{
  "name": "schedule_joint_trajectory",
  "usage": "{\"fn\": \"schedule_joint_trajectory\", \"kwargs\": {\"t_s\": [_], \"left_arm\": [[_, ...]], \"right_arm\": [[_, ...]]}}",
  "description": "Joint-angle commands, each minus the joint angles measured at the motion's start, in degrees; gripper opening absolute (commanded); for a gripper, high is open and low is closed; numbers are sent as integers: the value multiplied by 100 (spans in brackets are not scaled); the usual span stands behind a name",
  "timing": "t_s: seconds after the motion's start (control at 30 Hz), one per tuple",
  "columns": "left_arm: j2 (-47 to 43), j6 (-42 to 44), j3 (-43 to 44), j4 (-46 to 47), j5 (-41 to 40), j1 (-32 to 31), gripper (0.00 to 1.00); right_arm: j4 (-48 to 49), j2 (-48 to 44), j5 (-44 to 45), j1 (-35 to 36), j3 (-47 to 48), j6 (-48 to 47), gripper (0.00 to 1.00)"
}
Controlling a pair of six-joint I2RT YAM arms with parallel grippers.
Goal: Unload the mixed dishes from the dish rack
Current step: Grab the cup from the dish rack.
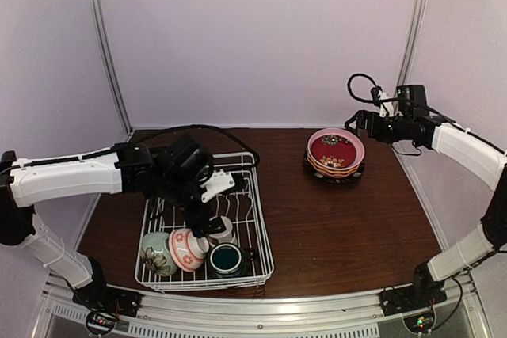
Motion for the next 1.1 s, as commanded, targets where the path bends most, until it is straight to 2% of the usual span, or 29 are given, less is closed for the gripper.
{"fn": "schedule_joint_trajectory", "kwargs": {"t_s": [0.0, 0.07, 0.23, 0.43, 0.57, 0.7, 0.9, 1.07], "left_arm": [[301, -55, 82, 3, 35, 93, 97], [353, -41, 72, 55, 299, 115, 97], [666, 6, 111, 57, 296, 129, 97], [1036, 24, 191, 27, 237, 123, 90], [1118, 29, 228, 26, 233, 123, 76], [1050, 42, 294, 80, 191, 126, 54], [618, -34, 367, 387, 186, 225, 42], [-19, -58, 411, 816, 193, 287, 39]], "right_arm": [[167, -303, 417, 13, -211, -150, 100], [264, -475, 630, -18, -360, -113, 100], [626, -969, 1092, -145, -700, 162, 100], [675, -1216, 1312, -241, -873, 310, 100], [619, -1191, 760, -259, -856, 325, 100], [824, -1163, 7, -254, -941, 415, 100], [1416, -1321, -937, -259, -1166, 689, 100], [1539, -1351, -1547, -162, -1069, 955, 99]]}}
